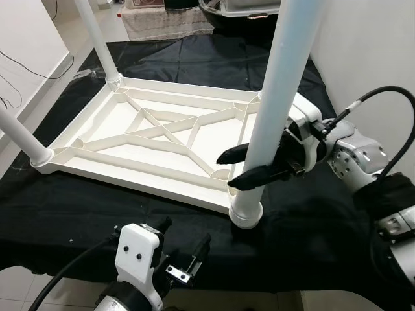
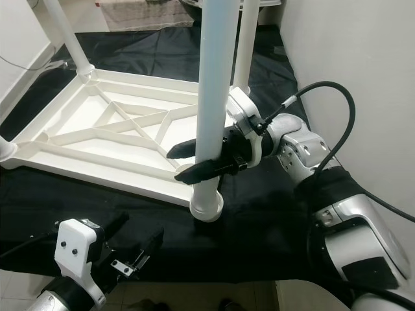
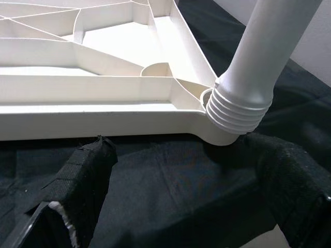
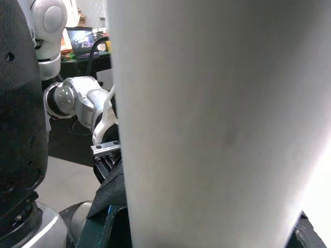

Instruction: Building children table

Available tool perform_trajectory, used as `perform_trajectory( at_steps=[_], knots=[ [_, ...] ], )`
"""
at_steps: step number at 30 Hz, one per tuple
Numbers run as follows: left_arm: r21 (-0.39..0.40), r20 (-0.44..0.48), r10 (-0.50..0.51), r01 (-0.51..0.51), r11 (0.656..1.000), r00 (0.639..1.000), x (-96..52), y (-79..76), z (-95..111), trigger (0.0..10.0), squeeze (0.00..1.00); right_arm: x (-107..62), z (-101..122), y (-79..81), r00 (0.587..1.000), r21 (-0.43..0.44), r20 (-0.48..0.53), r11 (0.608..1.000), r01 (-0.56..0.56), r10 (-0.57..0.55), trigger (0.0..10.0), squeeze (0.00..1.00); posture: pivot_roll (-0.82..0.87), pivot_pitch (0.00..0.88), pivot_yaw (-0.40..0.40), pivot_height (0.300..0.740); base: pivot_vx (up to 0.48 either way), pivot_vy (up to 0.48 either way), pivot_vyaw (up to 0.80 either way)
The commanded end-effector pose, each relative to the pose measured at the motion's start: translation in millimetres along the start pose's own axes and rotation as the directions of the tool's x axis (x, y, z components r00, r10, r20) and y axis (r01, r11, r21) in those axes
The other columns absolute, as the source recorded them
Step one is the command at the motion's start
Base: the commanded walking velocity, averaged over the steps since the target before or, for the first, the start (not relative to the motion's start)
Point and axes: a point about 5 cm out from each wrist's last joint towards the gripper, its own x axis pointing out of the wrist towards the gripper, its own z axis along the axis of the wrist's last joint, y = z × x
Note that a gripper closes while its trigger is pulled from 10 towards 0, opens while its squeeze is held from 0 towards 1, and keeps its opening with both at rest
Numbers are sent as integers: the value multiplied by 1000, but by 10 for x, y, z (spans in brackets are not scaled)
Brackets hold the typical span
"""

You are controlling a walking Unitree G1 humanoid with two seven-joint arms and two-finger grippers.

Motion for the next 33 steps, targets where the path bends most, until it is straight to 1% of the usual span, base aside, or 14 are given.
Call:
perform_trajectory(
  at_steps=[1,5,9,11,13,15,17,20,22,32,33],
  knots=[
    [1,-31,2,-2,1000,1000,-22,13,-37,10000,0,28,-162,30,999,55,-35,998,-16,18,10000,0,142,213,56,740,0,0,0],
    [0,-31,3,-3,1000,1000,-18,9,-40,10000,0,23,-228,-15,997,40,-74,999,7,-4,10000,0,144,208,54,740,0,0,0],
    [0,-30,3,-3,1000,1000,-14,8,-38,10000,0,19,-242,-31,997,38,-80,999,12,-9,10000,0,144,208,54,740,0,0,0],
    [-1,-30,1,-1,1000,1000,-15,1,-38,10000,0,-4,-240,-57,996,35,-81,999,28,-25,10000,0,146,204,49,740,0,0,0],
    [0,-29,1,-1,1000,1000,-28,-11,-36,10000,0,-73,-248,-89,992,36,-113,998,58,-54,10000,0,146,201,44,740,0,0,0],
    [4,-31,2,-2,1000,1000,-41,-9,-33,10000,0,-90,-258,-89,989,32,-135,998,62,-57,10000,0,146,201,44,740,0,0,0],
    [4,-31,2,-2,1000,1000,-41,-9,-33,10000,0,-90,-258,-89,989,32,-135,998,62,-57,10000,0,146,201,44,740,0,0,0],
    [5,-34,5,-4,1000,999,-47,-6,-37,10000,0,-96,-300,-91,983,27,-175,998,62,-56,10000,0,144,201,41,740,0,0,0],
    [4,-33,5,-5,1000,999,-43,-7,-36,10000,0,-96,-311,-90,982,29,-182,998,61,-55,10000,0,144,201,41,740,0,0,0],
    [0,-31,4,-4,1000,1000,-30,-18,-39,10000,0,-63,-346,-65,980,39,-195,999,36,-28,10000,0,139,205,39,740,0,0,0],
    [-1,-28,8,-8,1000,1000,-26,-19,-40,10000,0,-36,-367,-99,983,31,-180,998,46,-39,10000,0,135,207,36,740,0,0,0]
  ],
)
